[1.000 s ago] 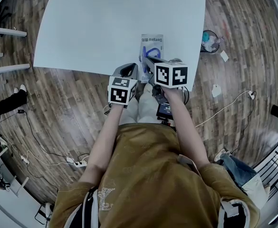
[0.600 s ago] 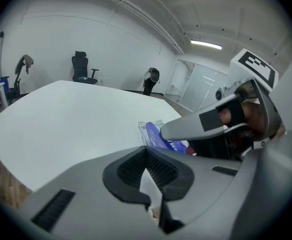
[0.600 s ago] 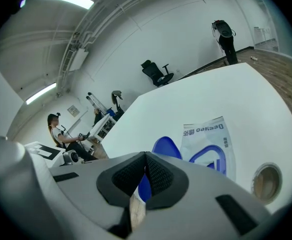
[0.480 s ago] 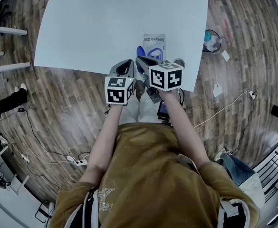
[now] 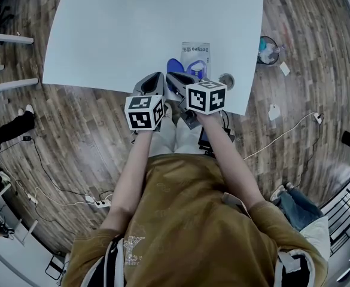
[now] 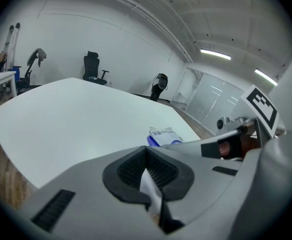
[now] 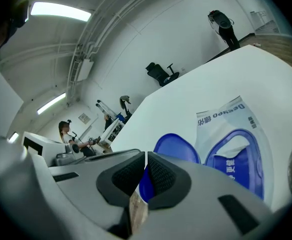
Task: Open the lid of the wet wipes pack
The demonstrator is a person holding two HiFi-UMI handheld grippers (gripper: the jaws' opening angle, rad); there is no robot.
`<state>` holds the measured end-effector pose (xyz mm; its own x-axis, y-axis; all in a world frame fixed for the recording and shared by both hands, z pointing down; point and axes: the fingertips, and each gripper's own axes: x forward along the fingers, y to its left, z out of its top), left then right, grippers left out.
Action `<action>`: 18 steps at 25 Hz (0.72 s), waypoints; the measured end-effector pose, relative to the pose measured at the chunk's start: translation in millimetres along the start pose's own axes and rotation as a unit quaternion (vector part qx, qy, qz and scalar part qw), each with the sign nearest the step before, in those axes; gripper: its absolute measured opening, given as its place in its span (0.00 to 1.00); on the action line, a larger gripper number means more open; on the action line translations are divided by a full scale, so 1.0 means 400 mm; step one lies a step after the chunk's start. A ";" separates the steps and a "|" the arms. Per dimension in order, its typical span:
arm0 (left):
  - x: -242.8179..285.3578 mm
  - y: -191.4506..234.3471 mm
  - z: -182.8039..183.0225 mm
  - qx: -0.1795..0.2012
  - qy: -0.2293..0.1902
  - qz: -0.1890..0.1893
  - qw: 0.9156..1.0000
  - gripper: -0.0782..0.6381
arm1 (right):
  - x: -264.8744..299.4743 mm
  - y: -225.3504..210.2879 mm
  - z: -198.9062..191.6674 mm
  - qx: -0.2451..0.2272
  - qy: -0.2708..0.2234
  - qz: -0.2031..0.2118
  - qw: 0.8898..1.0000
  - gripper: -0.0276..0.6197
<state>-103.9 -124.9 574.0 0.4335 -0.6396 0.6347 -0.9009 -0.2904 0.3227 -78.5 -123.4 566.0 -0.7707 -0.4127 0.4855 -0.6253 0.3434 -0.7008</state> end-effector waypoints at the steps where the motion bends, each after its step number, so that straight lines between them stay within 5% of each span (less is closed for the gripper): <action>1: 0.004 0.001 0.001 -0.002 0.000 0.000 1.000 0.11 | 0.008 -0.004 -0.010 -0.006 0.010 -0.003 1.000 0.06; 9: 0.009 0.012 0.020 -0.001 -0.007 0.006 1.000 0.11 | 0.032 -0.082 -0.097 -0.060 0.086 -0.123 0.987 0.06; 18: -0.003 0.019 0.036 0.003 -0.017 0.008 1.000 0.11 | 0.021 -0.064 -0.091 -0.092 0.090 -0.141 0.982 0.06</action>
<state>-111.6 -136.6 565.8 0.4179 -0.6677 0.6161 -0.9079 -0.2836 0.3086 -73.5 -104.8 607.1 -0.5626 -0.3630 0.7428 -0.8157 0.3897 -0.4274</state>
